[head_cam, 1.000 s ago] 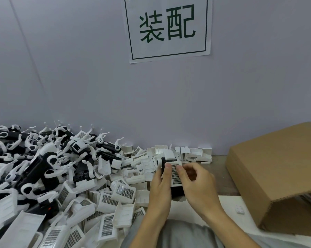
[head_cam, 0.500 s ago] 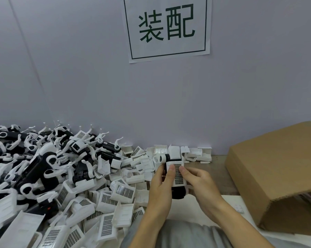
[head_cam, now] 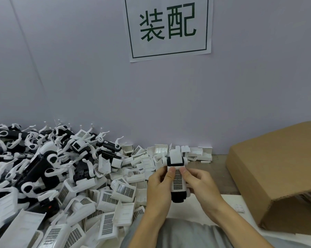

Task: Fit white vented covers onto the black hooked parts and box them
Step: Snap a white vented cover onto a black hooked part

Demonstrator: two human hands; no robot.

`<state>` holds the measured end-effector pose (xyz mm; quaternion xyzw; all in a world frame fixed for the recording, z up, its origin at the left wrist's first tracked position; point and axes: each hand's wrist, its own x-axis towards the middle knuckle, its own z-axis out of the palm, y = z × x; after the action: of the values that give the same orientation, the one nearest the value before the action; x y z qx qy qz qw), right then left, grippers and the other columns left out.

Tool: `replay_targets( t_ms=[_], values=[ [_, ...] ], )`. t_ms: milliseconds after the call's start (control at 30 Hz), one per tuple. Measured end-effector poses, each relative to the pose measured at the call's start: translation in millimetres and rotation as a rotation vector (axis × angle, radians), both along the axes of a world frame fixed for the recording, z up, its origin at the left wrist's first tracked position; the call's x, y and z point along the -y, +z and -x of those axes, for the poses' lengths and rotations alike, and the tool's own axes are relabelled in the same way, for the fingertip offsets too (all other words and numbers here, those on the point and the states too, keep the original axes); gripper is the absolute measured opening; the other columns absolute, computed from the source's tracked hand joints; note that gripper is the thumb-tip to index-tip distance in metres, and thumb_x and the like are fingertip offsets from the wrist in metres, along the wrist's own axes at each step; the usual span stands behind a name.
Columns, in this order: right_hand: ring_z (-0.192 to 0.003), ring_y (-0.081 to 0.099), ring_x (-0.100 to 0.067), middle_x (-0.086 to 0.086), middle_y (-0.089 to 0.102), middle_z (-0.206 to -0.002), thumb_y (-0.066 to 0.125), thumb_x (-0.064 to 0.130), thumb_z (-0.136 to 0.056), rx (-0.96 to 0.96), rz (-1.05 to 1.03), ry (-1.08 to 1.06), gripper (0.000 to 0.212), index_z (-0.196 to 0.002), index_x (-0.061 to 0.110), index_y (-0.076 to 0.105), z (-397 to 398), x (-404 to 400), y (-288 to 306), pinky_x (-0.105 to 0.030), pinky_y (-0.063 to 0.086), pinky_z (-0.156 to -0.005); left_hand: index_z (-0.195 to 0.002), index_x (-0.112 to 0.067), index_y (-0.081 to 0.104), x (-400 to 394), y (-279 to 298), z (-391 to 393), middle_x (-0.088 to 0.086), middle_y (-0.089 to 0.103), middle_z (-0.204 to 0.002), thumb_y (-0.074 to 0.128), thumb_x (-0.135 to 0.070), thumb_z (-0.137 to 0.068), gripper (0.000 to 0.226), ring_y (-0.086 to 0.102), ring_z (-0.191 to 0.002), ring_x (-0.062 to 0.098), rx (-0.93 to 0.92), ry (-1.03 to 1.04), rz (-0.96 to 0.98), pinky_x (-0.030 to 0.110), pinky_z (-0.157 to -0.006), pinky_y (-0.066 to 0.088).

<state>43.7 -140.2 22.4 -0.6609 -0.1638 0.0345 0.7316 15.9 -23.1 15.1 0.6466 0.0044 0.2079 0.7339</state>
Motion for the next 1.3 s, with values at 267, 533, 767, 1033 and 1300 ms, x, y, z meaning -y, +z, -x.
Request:
replay_targets(
  t_ms=[267,533,767,1033,1300],
  values=[
    [-0.074,0.074,-0.011,0.002,0.077,-0.078,0.059,0.034,-0.096,0.107,0.075,-0.14,0.028,-0.082,0.018,0.078,0,-3,-2,-0.016,0.053,-0.058,-0.084,-0.007,0.075,4,1,-2,0.014,0.074,-0.077,0.056,-0.02,-0.101,0.029,0.071,-0.072,0.031,0.016,0.079,-0.108,0.049,-0.068,0.057],
    [-0.085,0.075,-0.026,-0.011,0.077,-0.087,0.059,0.039,-0.096,-0.052,-0.058,-0.121,0.035,-0.085,0.013,0.08,-6,-1,-7,-0.043,0.06,-0.076,-0.084,-0.016,0.075,2,-3,-3,-0.006,0.071,-0.067,0.058,-0.024,-0.101,0.025,0.063,-0.059,0.005,-0.067,-0.087,-0.142,0.014,-0.05,0.044],
    [-0.089,0.074,-0.014,-0.001,0.078,-0.09,0.057,0.022,-0.101,0.042,0.079,-0.091,0.022,-0.096,0.018,0.078,-4,2,-6,-0.029,0.058,-0.078,-0.078,-0.013,0.073,-2,-6,-3,-0.002,0.062,-0.061,0.059,-0.032,-0.1,0.032,0.055,-0.057,0.014,-0.071,0.044,-0.299,0.034,-0.053,0.044],
    [-0.079,0.075,-0.026,-0.012,0.077,-0.084,0.052,0.027,-0.103,-0.063,-0.033,-0.079,0.035,-0.087,0.012,0.08,-4,2,-5,-0.034,0.058,-0.062,-0.103,-0.015,0.077,-1,-5,-3,0.005,0.078,-0.095,0.06,-0.014,-0.099,0.018,0.073,-0.094,0.022,-0.095,-0.098,-0.073,0.035,-0.083,0.058],
    [-0.084,0.074,-0.01,0.006,0.078,-0.087,0.059,0.02,-0.1,0.061,0.04,-0.154,0.019,-0.093,0.025,0.075,-5,4,-5,-0.017,0.054,-0.064,-0.098,-0.024,0.076,0,-4,-1,-0.004,0.079,-0.089,0.069,-0.01,-0.093,0.017,0.073,-0.084,0.009,-0.091,0.004,-0.111,0.017,-0.071,0.052]
  ],
)
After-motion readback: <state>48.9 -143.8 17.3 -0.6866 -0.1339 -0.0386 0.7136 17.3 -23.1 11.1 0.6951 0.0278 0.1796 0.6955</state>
